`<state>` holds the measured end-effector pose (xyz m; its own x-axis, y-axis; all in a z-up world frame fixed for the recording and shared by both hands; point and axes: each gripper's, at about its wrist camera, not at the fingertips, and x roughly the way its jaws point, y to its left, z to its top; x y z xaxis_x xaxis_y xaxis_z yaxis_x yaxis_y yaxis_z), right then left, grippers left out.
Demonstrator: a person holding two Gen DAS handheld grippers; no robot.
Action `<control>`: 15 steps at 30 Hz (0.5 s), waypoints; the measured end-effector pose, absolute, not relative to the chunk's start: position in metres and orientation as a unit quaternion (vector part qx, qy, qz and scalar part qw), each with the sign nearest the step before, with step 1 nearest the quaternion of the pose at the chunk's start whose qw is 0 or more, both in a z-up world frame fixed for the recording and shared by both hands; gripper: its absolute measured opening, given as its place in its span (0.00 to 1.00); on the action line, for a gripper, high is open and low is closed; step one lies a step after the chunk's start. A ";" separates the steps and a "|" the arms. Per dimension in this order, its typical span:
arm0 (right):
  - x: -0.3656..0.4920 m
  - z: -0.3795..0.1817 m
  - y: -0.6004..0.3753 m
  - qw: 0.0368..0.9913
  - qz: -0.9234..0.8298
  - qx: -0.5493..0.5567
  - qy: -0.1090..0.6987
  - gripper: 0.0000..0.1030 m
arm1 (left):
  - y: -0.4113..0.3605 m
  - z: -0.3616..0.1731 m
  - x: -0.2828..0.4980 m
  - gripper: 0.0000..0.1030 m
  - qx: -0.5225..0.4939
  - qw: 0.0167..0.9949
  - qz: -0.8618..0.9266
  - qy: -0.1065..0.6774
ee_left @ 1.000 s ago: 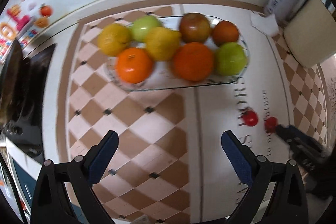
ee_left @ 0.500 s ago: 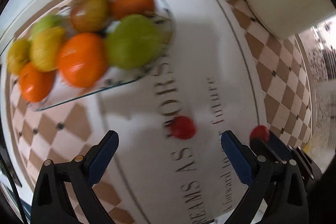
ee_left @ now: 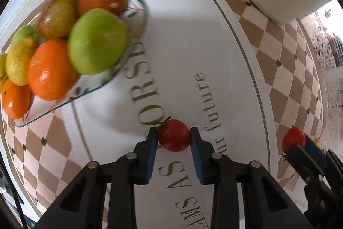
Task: Organize fruits
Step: 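Carry the tomato in the left tool while the right tool carries its tomato to the plate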
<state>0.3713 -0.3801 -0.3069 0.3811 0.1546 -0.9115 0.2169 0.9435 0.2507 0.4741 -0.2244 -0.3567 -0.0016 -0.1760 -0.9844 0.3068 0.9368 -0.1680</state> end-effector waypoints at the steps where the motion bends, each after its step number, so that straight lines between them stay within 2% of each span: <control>1: 0.375 -0.303 -0.377 0.817 -0.012 0.165 0.553 0.32 | -0.218 -0.353 0.475 0.27 0.039 0.707 -0.169 0.686; 10: 0.419 -0.293 -0.313 0.821 0.086 0.152 0.544 0.32 | -0.106 -0.290 0.492 0.27 -0.086 0.739 -0.105 0.660; 15: 0.453 -0.309 -0.251 0.805 0.163 0.159 0.548 0.32 | -0.053 -0.284 0.508 0.27 -0.143 0.739 -0.060 0.656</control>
